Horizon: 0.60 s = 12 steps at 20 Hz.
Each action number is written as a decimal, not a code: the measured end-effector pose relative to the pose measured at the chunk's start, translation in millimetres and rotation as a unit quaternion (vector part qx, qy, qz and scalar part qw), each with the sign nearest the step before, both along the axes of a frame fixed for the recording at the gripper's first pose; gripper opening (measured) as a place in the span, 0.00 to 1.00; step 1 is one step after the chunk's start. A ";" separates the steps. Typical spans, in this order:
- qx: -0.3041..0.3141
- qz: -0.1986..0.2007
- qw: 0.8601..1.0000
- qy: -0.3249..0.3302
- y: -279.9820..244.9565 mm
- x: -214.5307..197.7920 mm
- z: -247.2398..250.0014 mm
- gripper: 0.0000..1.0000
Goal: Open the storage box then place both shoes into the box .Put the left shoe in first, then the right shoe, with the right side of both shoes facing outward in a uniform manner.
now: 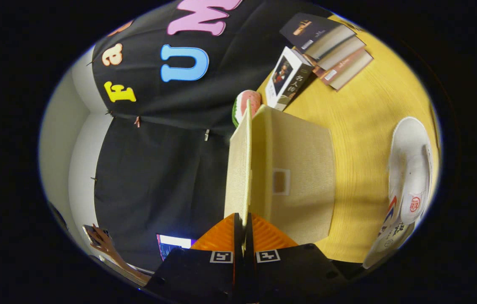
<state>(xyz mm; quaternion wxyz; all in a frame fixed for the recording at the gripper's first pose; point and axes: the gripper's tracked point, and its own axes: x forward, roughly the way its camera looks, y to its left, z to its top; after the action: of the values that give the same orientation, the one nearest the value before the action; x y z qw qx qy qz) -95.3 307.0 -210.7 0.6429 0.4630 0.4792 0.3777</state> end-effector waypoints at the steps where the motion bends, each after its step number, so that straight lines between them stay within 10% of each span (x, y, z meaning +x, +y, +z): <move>1: 0.000 0.003 1.000 -0.016 4.9 2.0 14.4 0.05; 12: -0.043 0.076 0.984 -0.157 126.8 -1.6 133.4 0.09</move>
<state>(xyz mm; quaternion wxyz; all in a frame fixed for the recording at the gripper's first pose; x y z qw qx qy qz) -96.8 433.7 -77.3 0.6988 0.3324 0.4219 0.4724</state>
